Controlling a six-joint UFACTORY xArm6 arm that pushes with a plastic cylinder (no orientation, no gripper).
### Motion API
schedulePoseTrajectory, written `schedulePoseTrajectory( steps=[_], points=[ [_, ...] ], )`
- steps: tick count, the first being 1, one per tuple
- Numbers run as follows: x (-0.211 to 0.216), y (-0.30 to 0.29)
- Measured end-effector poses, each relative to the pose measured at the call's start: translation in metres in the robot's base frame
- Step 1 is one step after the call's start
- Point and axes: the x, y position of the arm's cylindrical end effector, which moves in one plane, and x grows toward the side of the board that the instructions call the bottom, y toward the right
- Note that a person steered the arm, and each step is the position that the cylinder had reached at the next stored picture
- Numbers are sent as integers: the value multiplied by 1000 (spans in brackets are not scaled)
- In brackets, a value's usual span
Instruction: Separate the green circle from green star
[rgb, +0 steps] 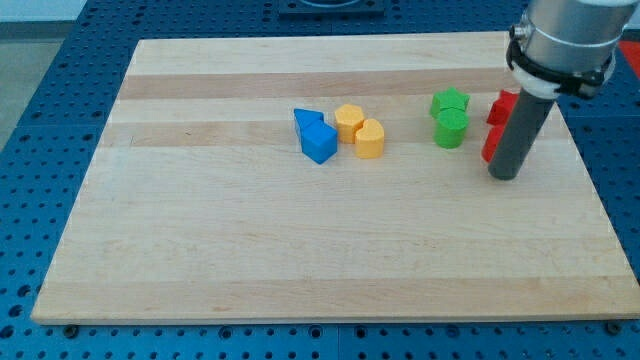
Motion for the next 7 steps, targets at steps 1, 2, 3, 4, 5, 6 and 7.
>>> schedulePoseTrajectory(
  steps=[1,2,3,4,5,6,7],
  points=[
    [-9,8],
    [-9,14],
    [10,6],
    [9,-33],
    [-6,-69],
    [-28,-86],
    [-48,-90]
  ],
)
